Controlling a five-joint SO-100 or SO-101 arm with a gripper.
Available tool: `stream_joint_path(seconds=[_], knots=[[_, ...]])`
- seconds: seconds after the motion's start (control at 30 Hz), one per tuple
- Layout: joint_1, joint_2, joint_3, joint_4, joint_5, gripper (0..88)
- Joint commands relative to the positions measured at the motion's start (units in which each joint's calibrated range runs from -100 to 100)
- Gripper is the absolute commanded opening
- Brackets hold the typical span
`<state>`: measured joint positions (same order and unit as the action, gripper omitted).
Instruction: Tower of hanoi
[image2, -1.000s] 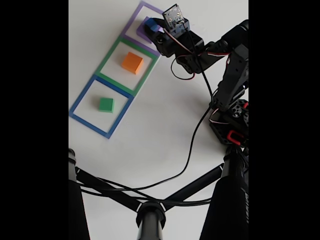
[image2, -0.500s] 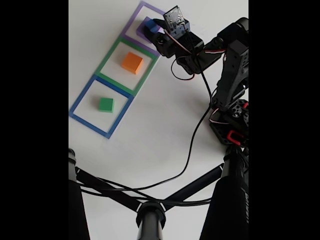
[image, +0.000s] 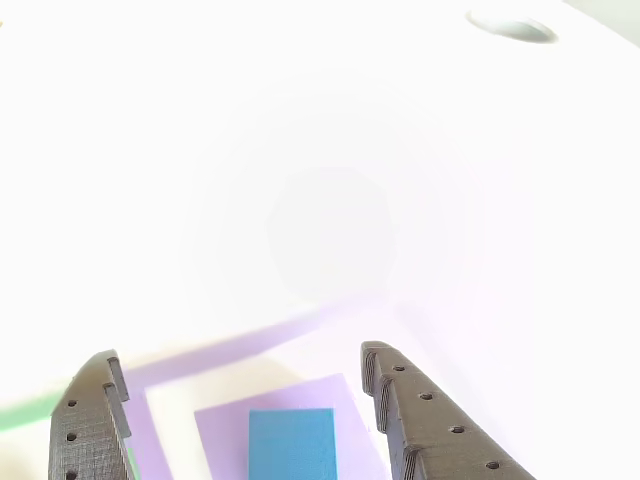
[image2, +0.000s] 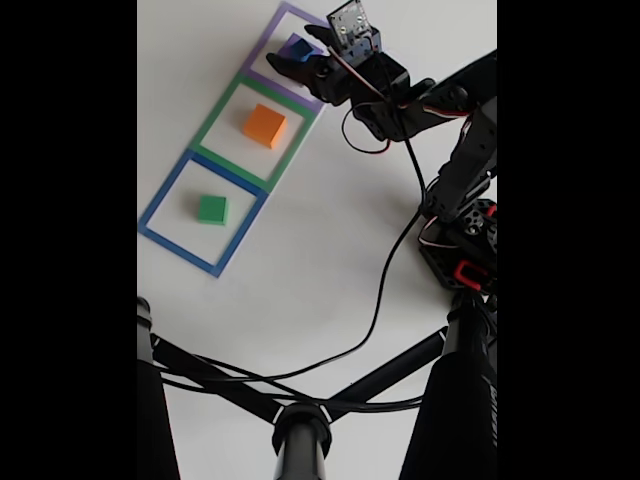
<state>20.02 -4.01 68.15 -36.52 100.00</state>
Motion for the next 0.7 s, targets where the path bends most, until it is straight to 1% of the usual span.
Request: stream_joint_path(seconds=[0.0,0.1,0.2,0.3,0.4,0.47,0.67], knots=[[-0.17,-21.46,-3.33,25.18,0.00,26.9],[-0.55,-33.09,-10.78,48.42,0.00,25.2],[-2.18,-39.87,-21.96,71.25,0.00,18.6],[-4.68,-42.22,-32.42,87.93,0.00,12.6],[-8.13,-40.52,-44.87,103.48,0.00,3.3],[-10.91,-39.31,-51.51,110.93,0.00,1.0],[-20.02,-38.74,-60.78,120.08,0.00,0.1]])
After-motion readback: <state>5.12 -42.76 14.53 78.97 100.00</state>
